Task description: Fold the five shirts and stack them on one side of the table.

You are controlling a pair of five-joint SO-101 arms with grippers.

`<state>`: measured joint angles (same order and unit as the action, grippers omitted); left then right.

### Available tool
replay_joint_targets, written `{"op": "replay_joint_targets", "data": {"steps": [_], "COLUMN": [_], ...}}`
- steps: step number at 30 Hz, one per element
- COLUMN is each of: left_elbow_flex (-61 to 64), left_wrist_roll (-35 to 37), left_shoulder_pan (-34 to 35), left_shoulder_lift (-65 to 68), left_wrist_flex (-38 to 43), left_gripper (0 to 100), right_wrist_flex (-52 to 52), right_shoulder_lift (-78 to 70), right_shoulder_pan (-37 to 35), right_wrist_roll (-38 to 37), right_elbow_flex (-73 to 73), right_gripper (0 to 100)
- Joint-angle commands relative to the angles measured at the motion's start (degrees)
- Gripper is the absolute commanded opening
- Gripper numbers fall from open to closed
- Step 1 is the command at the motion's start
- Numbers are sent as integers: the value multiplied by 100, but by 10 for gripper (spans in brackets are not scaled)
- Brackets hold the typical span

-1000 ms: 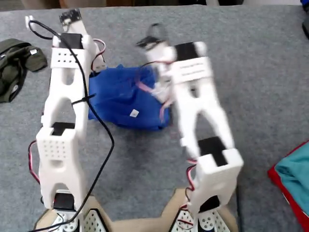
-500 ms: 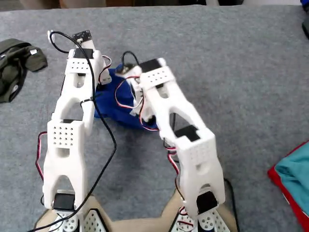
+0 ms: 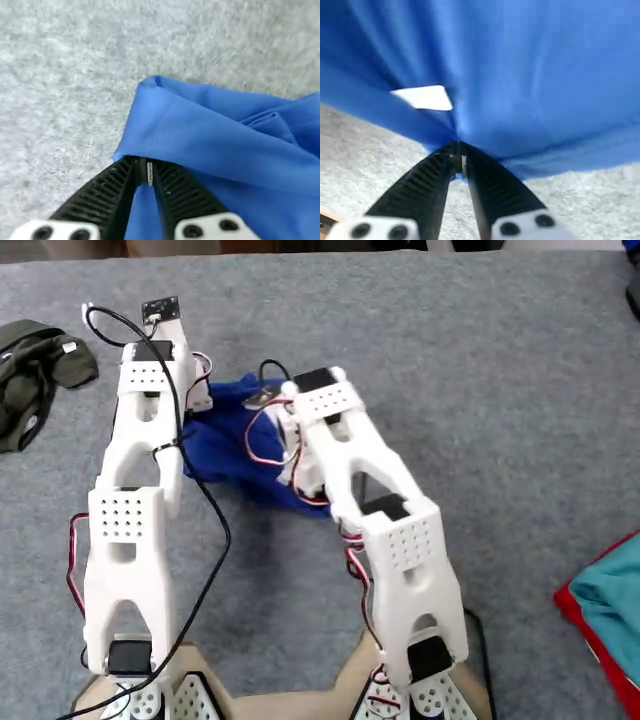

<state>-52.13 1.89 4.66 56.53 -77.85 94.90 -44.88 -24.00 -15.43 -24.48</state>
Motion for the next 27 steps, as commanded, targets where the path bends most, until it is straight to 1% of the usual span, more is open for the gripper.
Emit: {"op": "replay_joint_targets", "data": {"steps": [1,4,7,10,11,13,16,18,20,23,27], "left_elbow_flex": [-202,-475,-1398,-2409,-2646,-2840,-2470,-1846,-1187,-325,448], "left_wrist_roll": [-167,-167,-149,-149,-141,-141,-132,-132,-132,-44,176], "left_shoulder_pan": [132,-18,-97,-141,-141,-97,-9,-35,-141,-176,-193], "left_shoulder_lift": [-57,-84,-84,-84,-84,-119,-435,-629,-848,-1200,-1877], "left_wrist_flex": [-246,-756,-1512,-2180,-2321,-2312,-2312,-2312,-2312,-2312,-2312], "left_gripper": [21,22,22,38,56,77,75,59,18,19,18], "right_wrist_flex": [246,484,721,730,730,721,580,290,18,-132,-185], "right_shoulder_lift": [110,338,549,725,769,796,734,585,321,-180,-822], "right_shoulder_pan": [180,154,92,22,-22,-92,-154,-145,-101,-57,-31], "right_wrist_roll": [-35,-18,-53,-53,-53,-53,-53,-53,-53,-53,-53], "right_elbow_flex": [-338,-919,-1640,-2114,-2202,-2352,-2624,-2853,-3099,-3609,-4576], "right_gripper": [5,5,5,5,5,5,5,5,5,5,6]}}
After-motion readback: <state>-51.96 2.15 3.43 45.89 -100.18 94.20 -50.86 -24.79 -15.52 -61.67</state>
